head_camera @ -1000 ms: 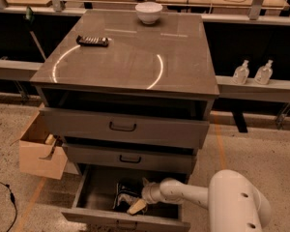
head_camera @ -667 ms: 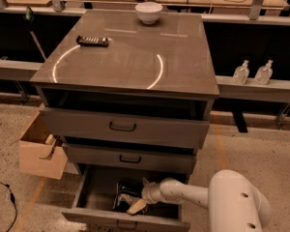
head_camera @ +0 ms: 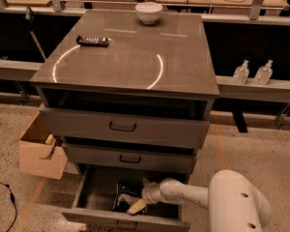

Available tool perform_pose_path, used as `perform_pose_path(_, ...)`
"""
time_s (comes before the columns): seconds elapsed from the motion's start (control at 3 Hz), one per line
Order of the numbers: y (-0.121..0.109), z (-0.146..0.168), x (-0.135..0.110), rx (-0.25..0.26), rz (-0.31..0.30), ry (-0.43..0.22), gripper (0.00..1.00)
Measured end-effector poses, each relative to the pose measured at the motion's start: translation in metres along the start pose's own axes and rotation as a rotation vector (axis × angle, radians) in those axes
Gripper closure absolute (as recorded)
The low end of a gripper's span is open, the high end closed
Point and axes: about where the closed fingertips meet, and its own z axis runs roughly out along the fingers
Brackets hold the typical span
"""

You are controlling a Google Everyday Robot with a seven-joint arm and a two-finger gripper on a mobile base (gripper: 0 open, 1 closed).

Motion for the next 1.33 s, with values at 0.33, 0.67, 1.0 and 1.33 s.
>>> perform_pose_path(0.33, 0.0, -0.0001, -0.0002, 0.0, 0.0, 0.0, 0.0)
perform_pose_path(0.67, 0.0001, -0.0002, -0.0003, 0.0, 0.0, 0.0, 0.0)
perform_pose_path(1.0, 0.0001, -0.0003, -0.0003, 0.0, 0.0, 0.0, 0.0)
perform_pose_path(1.33, 0.0003, -0.0001, -0.0004, 0.0, 0.0, 0.0, 0.0)
